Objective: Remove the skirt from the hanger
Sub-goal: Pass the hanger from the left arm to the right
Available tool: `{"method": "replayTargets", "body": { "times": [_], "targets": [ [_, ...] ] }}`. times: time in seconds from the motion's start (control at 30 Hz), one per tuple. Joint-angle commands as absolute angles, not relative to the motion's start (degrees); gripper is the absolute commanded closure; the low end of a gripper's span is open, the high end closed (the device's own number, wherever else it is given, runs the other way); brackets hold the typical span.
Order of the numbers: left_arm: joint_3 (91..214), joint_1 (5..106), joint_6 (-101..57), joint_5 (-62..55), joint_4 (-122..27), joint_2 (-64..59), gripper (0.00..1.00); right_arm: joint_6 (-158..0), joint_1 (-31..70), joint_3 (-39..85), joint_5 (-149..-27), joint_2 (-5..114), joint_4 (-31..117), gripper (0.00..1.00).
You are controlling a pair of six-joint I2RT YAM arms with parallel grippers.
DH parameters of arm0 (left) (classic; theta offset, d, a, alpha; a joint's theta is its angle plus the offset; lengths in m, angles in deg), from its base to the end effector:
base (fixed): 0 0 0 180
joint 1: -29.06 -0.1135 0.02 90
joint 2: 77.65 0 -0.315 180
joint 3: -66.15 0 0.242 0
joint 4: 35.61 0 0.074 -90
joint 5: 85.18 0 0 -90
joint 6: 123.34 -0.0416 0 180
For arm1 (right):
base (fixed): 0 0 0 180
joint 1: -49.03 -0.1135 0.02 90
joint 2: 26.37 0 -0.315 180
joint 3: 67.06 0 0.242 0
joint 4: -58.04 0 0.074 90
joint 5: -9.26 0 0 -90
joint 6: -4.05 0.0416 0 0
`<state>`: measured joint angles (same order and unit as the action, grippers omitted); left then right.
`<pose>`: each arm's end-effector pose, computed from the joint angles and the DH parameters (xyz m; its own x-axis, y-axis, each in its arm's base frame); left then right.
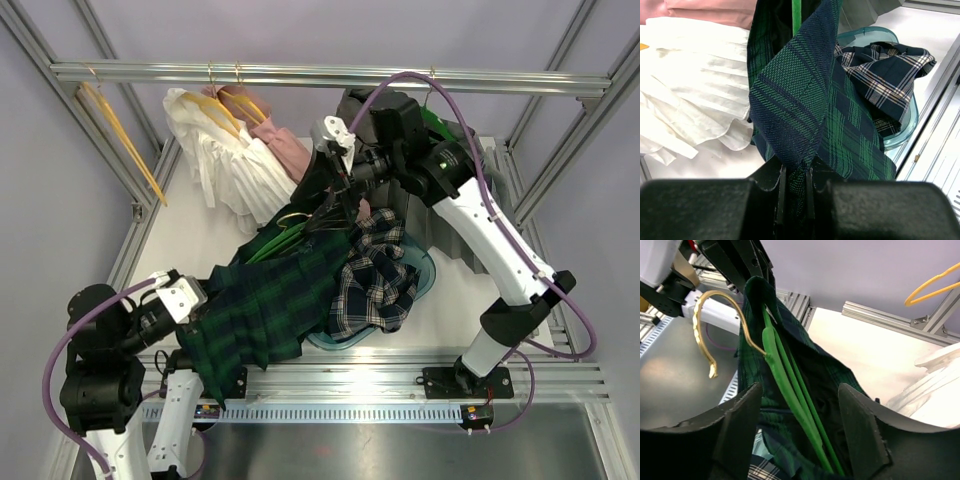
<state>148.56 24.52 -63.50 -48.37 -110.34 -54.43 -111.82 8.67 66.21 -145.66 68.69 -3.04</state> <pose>-0.0474 -0.0372 0.4190 0.1316 0.3124 -0.9408 0.7580 0.5799 0.2986 0.2212 0.2375 0.5413 0.1308 -0.1316 -0.9826 -0.9484 -0.3055 -0.0853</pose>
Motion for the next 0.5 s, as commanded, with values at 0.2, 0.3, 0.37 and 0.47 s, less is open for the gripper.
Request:
{"method": "replayTargets", "body": {
  "times": [0.2,0.3,0.37,0.47],
  "targets": [
    [148.27,24.58,-63.05,-51.0,-102.43,-54.71,1.0,-123.3,3.85,69.02,-139.98,70.92,-11.33,0.5],
    [148.1,24.66,-62.61,-51.17,-101.56,-54.8,1.0,-126.02,3.41,68.85,-138.92,71.53,-13.96,0.58],
    [147.4,24.58,-62.09,-51.17,-100.5,-54.98,1.0,-127.86,2.97,68.85,-138.13,71.97,-14.85,0.65],
    [146.25,24.66,-61.12,-50.91,-99.1,-55.33,1.0,-129.89,2.53,68.85,-137.43,72.06,-15.47,0.75]
  ]
}}
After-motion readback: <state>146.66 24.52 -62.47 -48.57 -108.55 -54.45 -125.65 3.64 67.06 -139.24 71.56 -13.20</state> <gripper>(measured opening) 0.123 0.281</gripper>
